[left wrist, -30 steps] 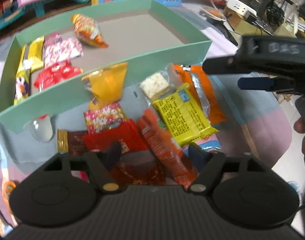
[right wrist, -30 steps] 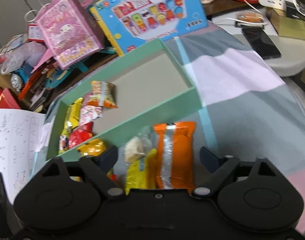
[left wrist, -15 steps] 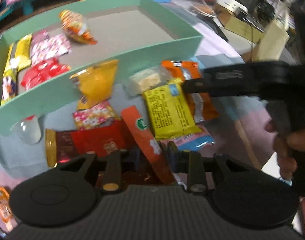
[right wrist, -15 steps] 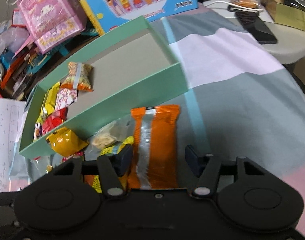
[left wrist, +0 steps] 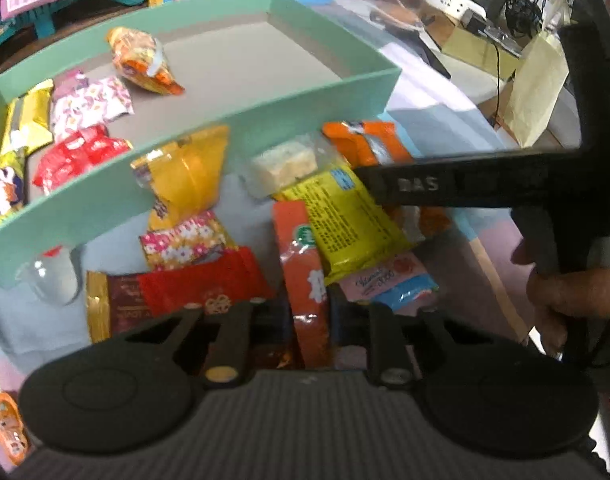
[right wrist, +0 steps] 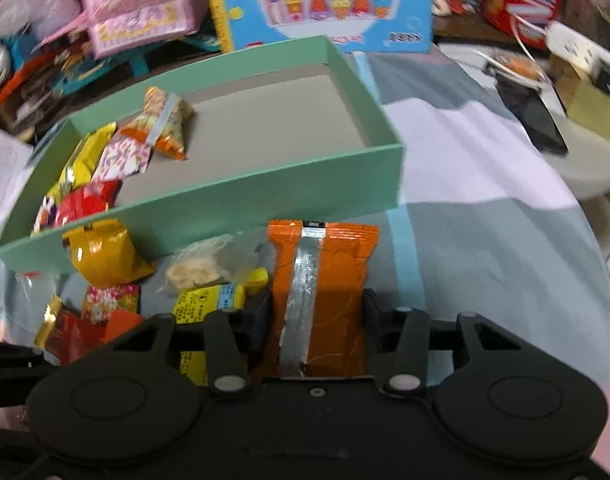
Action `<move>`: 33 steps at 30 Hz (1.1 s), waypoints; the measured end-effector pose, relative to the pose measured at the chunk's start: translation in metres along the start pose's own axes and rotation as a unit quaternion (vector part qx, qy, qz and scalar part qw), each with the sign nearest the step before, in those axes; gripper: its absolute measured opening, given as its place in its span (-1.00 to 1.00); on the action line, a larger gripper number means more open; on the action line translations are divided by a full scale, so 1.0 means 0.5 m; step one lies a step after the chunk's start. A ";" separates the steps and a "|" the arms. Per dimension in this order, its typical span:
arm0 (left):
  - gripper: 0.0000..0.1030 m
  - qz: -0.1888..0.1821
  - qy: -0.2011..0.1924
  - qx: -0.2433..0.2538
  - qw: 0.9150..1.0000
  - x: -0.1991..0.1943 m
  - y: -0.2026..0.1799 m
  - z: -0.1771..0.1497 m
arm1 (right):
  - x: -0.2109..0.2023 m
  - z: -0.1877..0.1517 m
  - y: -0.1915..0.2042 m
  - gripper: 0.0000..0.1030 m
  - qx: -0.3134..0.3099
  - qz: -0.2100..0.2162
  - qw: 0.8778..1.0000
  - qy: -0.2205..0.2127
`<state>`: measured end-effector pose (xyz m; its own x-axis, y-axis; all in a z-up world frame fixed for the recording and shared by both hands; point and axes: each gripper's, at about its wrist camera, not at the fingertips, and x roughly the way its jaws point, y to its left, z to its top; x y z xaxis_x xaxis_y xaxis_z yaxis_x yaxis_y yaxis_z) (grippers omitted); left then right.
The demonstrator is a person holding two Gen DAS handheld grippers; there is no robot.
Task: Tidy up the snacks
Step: 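Grasp the orange bar with the right gripper while the left grasps an orange-red stick, then lower both orange snacks into the green tray and open both grippers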
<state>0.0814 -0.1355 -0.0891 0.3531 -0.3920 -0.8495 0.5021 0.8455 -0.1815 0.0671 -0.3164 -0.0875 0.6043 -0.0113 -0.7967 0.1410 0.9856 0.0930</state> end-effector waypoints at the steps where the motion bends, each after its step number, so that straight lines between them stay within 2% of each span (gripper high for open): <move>1: -0.70 -0.001 -0.002 -0.003 1.000 -0.006 0.002 0.003 | -0.005 0.002 -0.013 -0.09 0.010 0.003 1.000 0.001; 8: -0.73 0.003 -0.023 -0.013 1.000 -0.045 0.006 0.007 | -0.048 0.006 -0.074 -0.09 0.058 0.022 0.998 -0.007; 16: -0.73 0.003 -0.068 -0.034 0.997 -0.115 0.008 0.034 | -0.111 0.028 -0.073 -0.09 0.059 0.053 0.996 -0.039; 24: -0.73 0.018 -0.115 -0.051 0.992 -0.132 0.030 0.146 | -0.134 0.126 -0.054 -0.08 0.046 0.091 0.993 -0.065; 33: -0.73 0.036 -0.107 -0.082 0.990 -0.016 0.089 0.295 | -0.036 0.271 -0.027 -0.08 0.034 0.107 0.992 -0.057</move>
<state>0.2176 -0.1483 -0.0175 0.5520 -0.3814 -0.7415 0.3411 0.9148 -0.2165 0.1605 -0.3523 0.0068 0.7097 0.1748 -0.6825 0.0495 0.9539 0.2959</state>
